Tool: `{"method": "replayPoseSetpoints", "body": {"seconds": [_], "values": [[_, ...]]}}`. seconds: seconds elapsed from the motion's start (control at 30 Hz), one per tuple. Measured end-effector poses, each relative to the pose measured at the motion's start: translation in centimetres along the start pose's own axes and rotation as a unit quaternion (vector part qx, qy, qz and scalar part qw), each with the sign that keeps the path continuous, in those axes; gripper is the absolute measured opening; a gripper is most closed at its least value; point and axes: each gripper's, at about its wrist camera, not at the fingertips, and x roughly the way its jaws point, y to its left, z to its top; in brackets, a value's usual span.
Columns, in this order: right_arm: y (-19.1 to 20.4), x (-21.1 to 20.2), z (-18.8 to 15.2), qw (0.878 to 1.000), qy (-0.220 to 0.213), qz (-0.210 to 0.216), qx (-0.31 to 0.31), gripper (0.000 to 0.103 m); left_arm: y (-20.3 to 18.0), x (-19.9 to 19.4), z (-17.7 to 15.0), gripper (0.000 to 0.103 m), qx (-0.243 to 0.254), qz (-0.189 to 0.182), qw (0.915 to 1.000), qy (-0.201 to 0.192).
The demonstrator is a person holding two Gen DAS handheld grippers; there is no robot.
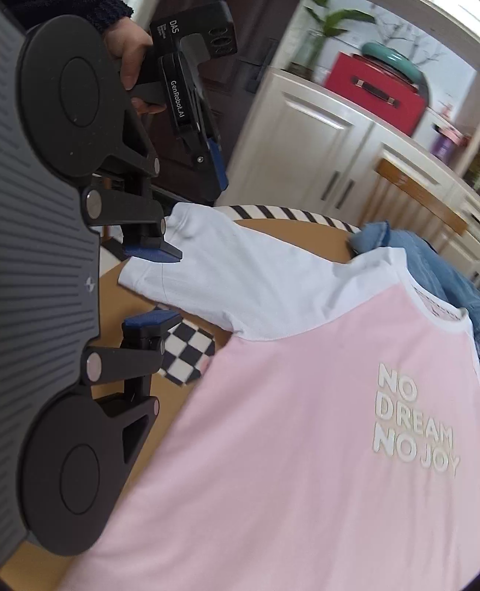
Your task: Fold clothes
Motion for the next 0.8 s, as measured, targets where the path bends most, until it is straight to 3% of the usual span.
{"method": "replayPoseSetpoints", "body": {"seconds": [0.17, 0.33, 0.5, 0.57, 0.67, 0.8], "values": [[1.8, 1.7, -3.0, 0.999, -0.016, -0.042, 0.015, 0.031, 3.1, 1.3, 0.0, 0.055, 0.005, -0.059, 0.9972, 0.044], [3.4, 2.9, -3.9, 0.997, -0.034, -0.076, -0.005, 0.029, 4.0, 2.3, -0.5, 0.052, 0.015, -0.099, 0.9927, 0.068], [4.4, 3.2, -4.1, 0.992, -0.041, -0.11, -0.052, 0.025, 3.9, 2.8, -0.8, 0.033, 0.019, -0.126, 0.9893, 0.071], [4.8, 3.3, -4.2, 0.989, -0.044, -0.123, -0.071, 0.022, 3.9, 3.1, -0.8, 0.017, 0.02, -0.127, 0.9888, 0.075], [5.2, 3.5, -4.2, 0.986, -0.044, -0.135, -0.09, 0.002, 4.0, 3.4, -0.8, 0.011, 0.014, -0.129, 0.9884, 0.078], [4.6, 2.8, -3.6, 0.989, -0.029, -0.129, -0.07, 0.002, 4.1, 3.2, -0.5, 0.009, 0.005, -0.134, 0.9874, 0.084]]}}
